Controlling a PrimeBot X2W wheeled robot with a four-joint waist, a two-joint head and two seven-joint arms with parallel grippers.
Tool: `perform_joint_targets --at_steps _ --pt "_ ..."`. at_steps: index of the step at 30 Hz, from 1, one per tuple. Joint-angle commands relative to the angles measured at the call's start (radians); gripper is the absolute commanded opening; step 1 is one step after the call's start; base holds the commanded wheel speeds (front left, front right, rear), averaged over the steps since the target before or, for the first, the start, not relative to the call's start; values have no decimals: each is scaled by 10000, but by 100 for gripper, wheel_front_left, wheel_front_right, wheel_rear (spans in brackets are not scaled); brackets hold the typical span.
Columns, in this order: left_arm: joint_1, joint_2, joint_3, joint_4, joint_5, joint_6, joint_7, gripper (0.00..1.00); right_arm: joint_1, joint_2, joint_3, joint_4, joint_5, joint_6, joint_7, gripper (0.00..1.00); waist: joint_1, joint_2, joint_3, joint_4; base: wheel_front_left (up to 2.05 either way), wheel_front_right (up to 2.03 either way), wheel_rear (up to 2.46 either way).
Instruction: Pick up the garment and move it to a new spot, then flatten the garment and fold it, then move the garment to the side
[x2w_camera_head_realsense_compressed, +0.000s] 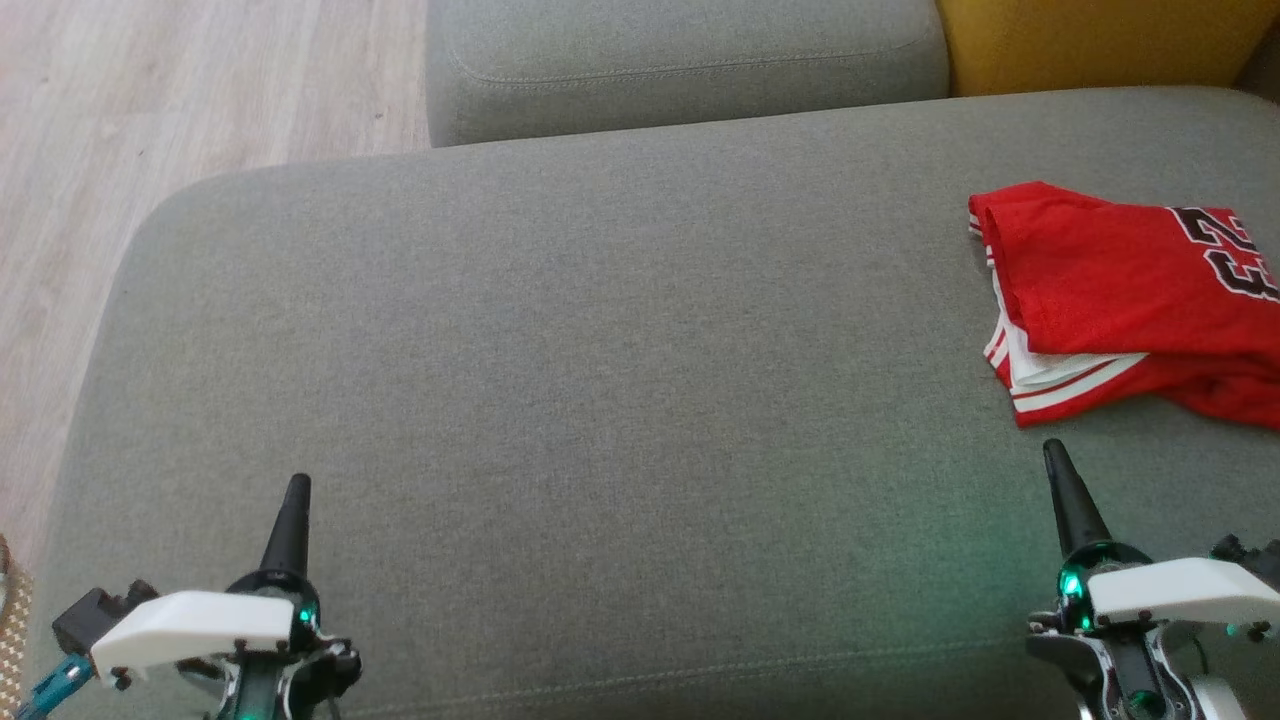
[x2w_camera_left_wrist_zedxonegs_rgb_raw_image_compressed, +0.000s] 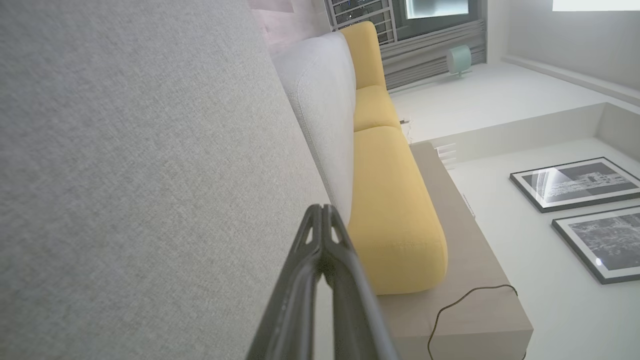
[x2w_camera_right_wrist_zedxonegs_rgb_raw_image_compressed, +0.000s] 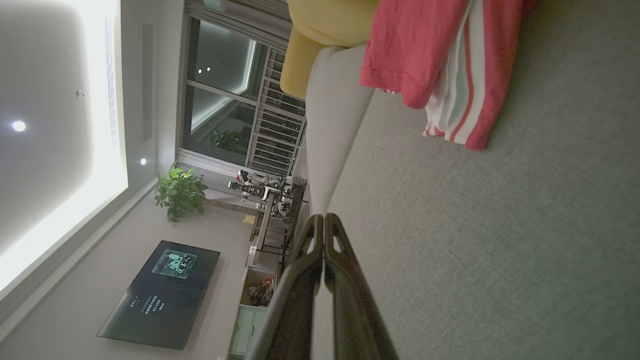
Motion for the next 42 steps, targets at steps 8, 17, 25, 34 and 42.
perform_joint_targets --at_steps 8,17,25,34,42 --pt "-767 173 522 -140 -1133 -185 296 0 -643 -165 61 -234 1190 -1 339 0 0 0 22 -41 0 0 0" --pt "-963 165 720 -21 -2052 -297 534 0 -772 -163 -9 -178 2142 -1 578 0 0 0 42 -79 0 0 0" --pt "-1159 155 920 98 -2966 -409 773 0 -900 -160 -80 -121 3090 -2 818 0 0 0 63 -117 0 0 0" --pt "-1175 126 974 108 -2993 -416 822 0 -911 -141 -111 -116 3131 -2 854 0 0 0 64 -120 0 0 0" --pt "-1178 97 1014 110 -2960 -416 854 0 -913 -124 -135 -114 3111 -2 874 0 0 0 64 -120 0 0 0"
